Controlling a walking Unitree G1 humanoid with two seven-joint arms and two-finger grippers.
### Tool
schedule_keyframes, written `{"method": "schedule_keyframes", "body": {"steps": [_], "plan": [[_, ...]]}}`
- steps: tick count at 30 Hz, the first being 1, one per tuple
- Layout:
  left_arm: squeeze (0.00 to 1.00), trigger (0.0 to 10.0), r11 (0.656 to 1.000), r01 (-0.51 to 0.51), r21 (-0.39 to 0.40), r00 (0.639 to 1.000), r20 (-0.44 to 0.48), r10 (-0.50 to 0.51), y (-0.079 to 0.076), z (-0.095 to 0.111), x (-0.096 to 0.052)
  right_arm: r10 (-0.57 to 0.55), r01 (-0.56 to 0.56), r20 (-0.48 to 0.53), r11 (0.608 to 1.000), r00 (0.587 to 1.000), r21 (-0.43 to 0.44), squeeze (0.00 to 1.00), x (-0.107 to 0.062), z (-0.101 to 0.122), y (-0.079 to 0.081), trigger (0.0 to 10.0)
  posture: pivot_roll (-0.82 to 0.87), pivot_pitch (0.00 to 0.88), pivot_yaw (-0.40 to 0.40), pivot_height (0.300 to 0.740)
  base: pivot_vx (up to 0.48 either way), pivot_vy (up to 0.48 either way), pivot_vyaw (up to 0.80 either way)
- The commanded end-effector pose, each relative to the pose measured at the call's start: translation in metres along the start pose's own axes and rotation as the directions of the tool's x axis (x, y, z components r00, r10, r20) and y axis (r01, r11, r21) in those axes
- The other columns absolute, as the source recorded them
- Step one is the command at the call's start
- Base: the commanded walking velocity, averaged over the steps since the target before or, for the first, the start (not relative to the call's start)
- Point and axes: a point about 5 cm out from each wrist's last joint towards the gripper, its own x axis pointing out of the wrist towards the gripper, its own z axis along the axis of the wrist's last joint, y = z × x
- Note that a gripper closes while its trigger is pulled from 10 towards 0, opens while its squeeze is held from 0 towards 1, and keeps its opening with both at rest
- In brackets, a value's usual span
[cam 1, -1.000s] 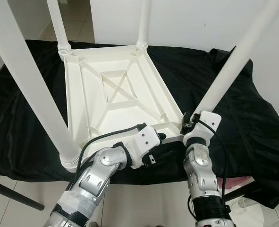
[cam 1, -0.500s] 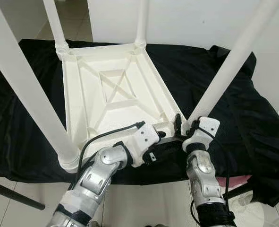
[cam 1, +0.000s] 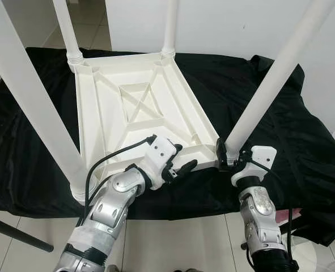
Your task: Building children table
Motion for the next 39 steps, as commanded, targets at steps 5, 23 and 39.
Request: {"method": "schedule_keyframes", "body": {"steps": [5,23,39], "plan": [[0.00,10.0,0.999,-0.027,0.026,0.999,0.023,0.026,0.009,0.006,0.001,0.027,-0.027,0.008,1.000,1.000,-0.004,0.00,0.001,-0.001,-0.003,10.0,-0.03,0.080,-0.023,0.740,0.000,0.000,0.00],[0.00,10.0,0.974,0.214,0.074,0.976,0.013,-0.216,-0.013,0.014,0.011,0.358,-0.360,-0.037,0.932,0.933,-0.044,0.00,0.023,0.012,-0.014,10.0,-0.03,0.077,-0.018,0.740,0.000,0.000,0.00],[0.00,10.0,0.953,0.265,0.149,0.964,-0.011,-0.266,-0.025,0.012,0.019,0.461,-0.471,-0.129,0.881,0.878,-0.055,0.00,0.030,0.006,-0.025,0.0,-0.03,0.062,-0.023,0.740,0.000,0.000,0.00]]}}
